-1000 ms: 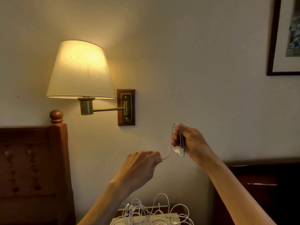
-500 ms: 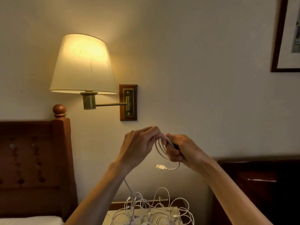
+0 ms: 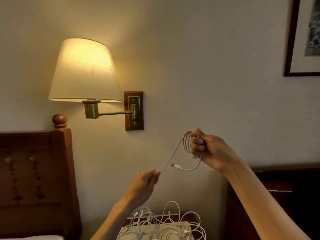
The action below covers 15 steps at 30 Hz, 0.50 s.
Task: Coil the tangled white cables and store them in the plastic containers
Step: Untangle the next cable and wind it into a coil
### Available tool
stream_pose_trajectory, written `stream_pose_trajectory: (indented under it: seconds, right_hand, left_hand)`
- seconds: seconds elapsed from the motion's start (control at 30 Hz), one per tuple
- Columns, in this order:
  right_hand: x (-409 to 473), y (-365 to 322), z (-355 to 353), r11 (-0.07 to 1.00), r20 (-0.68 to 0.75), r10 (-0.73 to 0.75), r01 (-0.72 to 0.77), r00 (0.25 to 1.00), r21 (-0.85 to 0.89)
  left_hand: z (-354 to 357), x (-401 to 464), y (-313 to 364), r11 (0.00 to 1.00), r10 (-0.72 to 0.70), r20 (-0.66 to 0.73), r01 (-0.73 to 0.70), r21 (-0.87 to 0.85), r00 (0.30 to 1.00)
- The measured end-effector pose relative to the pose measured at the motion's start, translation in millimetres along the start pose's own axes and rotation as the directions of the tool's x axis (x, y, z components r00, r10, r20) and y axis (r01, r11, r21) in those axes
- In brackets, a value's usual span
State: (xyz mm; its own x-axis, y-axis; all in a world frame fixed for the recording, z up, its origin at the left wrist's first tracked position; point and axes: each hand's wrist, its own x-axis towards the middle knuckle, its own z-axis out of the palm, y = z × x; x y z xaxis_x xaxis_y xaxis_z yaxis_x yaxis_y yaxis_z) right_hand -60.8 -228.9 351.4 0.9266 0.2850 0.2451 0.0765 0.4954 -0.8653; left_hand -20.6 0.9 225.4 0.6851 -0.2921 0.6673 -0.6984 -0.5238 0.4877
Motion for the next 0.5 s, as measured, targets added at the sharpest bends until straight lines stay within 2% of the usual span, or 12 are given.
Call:
stream_pose_trajectory:
  seconds: [0.07,0.13,0.23,0.37,0.43,0.5]
  right_hand:
    - [11,19,3,0.987,-0.082,-0.096,0.084,0.992,-0.140]
    - [14,37,8,0.911,-0.128,-0.211,0.148,0.969,-0.385]
    - [14,55,11,0.761,-0.081,-0.296,0.184,0.952,-0.623]
    - [16,67,6,0.611,0.006,-0.234,0.152,0.972,-0.777]
    - [15,70,5,0.586,0.064,-0.151,0.142,0.986,-0.798]
    - [11,68,5,0.626,0.076,-0.029,0.077,0.997,-0.776]
  left_hand:
    - [-1,4,26,0.983,0.055,0.207,-0.089,0.159,0.977]
    - [-2,9,49,0.942,0.107,0.312,-0.197,0.273,0.944]
    - [-8,16,67,0.908,0.221,0.260,-0.296,0.298,0.940]
    - [-20,17,71,0.861,0.356,0.156,-0.389,0.327,0.921]
    - [-23,18,68,0.854,0.393,0.107,-0.406,0.325,0.913]
    - [-24,21,62,0.858,0.400,0.032,-0.387,0.338,0.916]
